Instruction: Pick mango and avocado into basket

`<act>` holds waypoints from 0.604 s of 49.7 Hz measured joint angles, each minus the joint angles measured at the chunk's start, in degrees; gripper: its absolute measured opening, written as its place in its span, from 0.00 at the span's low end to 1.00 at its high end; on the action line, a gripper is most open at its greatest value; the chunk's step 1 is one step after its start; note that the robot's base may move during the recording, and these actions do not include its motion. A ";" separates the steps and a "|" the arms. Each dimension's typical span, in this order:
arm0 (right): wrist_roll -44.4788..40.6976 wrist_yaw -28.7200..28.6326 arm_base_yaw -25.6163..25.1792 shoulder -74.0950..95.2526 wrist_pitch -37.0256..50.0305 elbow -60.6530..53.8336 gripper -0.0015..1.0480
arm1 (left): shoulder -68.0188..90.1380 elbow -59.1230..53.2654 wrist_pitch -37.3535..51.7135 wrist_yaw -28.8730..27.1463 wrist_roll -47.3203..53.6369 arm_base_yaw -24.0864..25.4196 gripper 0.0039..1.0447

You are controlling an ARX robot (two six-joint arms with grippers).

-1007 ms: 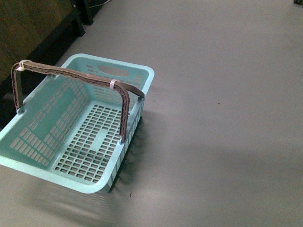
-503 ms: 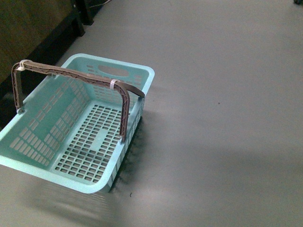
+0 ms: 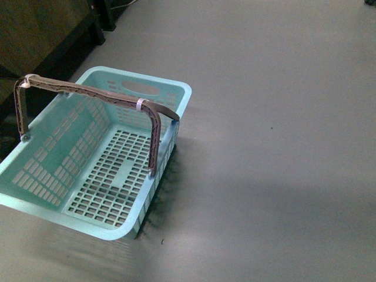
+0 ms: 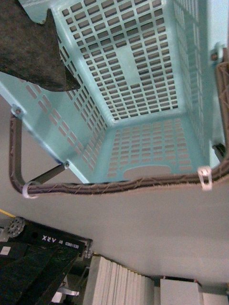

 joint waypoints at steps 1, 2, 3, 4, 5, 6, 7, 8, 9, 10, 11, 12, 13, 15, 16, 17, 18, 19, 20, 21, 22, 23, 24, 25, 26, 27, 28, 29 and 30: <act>0.00 0.00 0.00 0.00 0.00 0.00 0.92 | 0.85 0.50 0.24 -0.11 -0.42 -0.28 0.93; -0.02 0.00 0.00 0.00 0.00 0.00 0.92 | 2.60 1.55 0.74 -0.28 -0.94 -0.77 0.93; 0.00 0.00 0.00 0.00 0.00 0.00 0.92 | 4.15 2.60 1.14 -0.50 -1.38 -1.31 0.93; -0.02 0.00 0.00 0.00 0.00 0.00 0.92 | 4.90 3.15 1.29 -0.59 -1.51 -1.57 0.93; 0.00 0.00 0.00 0.00 0.00 0.00 0.92 | 6.34 4.26 1.57 -1.01 -2.19 -2.10 0.93; 0.00 0.00 0.00 0.00 0.00 0.00 0.92 | 7.69 5.42 1.84 -1.22 -2.64 -2.62 0.93; -0.02 0.00 0.00 0.00 0.00 0.00 0.92 | 8.35 5.97 1.99 -1.27 -2.75 -2.89 0.93; 0.00 0.00 0.00 0.00 0.00 0.00 0.92 | 9.55 7.08 2.29 -1.38 -3.37 -3.39 0.93; -0.02 0.00 0.00 0.00 0.00 0.00 0.92 | 10.82 8.26 2.54 -1.40 -3.93 -3.87 0.93; 0.00 0.00 0.00 0.00 0.00 0.00 0.92 | 11.39 8.83 2.62 -1.40 -4.07 -4.11 0.93; -0.02 0.00 0.00 0.00 0.00 0.00 0.92 | 12.52 10.01 2.71 -1.46 -4.68 -4.59 0.93; 0.00 0.00 0.00 0.00 0.00 0.00 0.92 | 13.57 11.15 2.75 -1.60 -5.11 -5.07 0.93; -0.02 0.00 0.00 0.00 0.00 0.00 0.92 | 14.10 11.72 2.75 -1.62 -5.33 -5.31 0.93; 0.00 0.00 0.00 0.00 0.00 0.00 0.92 | 15.61 13.35 2.78 -1.81 -5.90 -6.03 0.93; 0.00 0.00 0.00 0.00 0.00 0.00 0.92 | 16.61 14.45 2.82 -1.86 -6.14 -6.45 0.93; 0.00 0.00 0.00 0.00 0.00 0.00 0.92 | 17.51 15.50 2.82 -1.92 -6.56 -6.88 0.93; 0.00 0.00 0.00 0.00 0.02 0.00 0.92 | 18.43 16.55 2.80 -2.10 -6.88 -7.28 0.93; 0.00 0.00 0.00 0.00 0.00 0.00 0.92 | 19.28 17.55 2.80 -2.29 -7.10 -7.63 0.93; 0.00 0.00 0.00 0.00 0.00 0.00 0.92 | 20.55 19.04 2.80 -2.54 -7.41 -8.11 0.93; 0.00 0.00 0.00 0.00 0.00 0.00 0.92 | 21.38 20.04 2.75 -2.73 -7.58 -8.44 0.93; 0.00 0.00 0.00 0.00 0.00 0.00 0.92 | 22.12 21.05 2.60 -2.95 -7.85 -8.70 0.93; 0.00 0.00 0.00 0.00 0.00 0.00 0.92 | 22.93 22.08 2.36 -3.13 -8.00 -8.96 0.93; 0.00 0.00 0.00 0.00 0.00 0.00 0.92 | 23.65 23.06 2.14 -3.34 -8.37 -9.18 0.93; -0.02 0.00 0.00 0.00 0.00 0.00 0.92 | 24.06 23.56 2.12 -3.41 -8.48 -9.29 0.93; 0.00 0.00 0.00 0.00 0.00 0.00 0.92 | 24.83 24.50 2.10 -3.65 -8.70 -9.51 0.93; 0.00 0.00 0.00 0.00 0.00 0.00 0.92 | 25.53 25.44 2.12 -3.89 -8.98 -9.68 0.93; -0.02 0.00 0.00 0.00 0.00 0.00 0.92 | 25.86 25.90 2.12 -3.98 -9.05 -9.77 0.93; 0.00 0.00 0.00 0.00 0.00 0.00 0.92 | 26.40 26.71 2.19 -4.20 -9.29 -9.92 0.93; 0.00 0.00 0.00 0.00 0.00 0.00 0.92 | 27.02 27.41 2.29 -4.22 -9.62 -10.12 0.93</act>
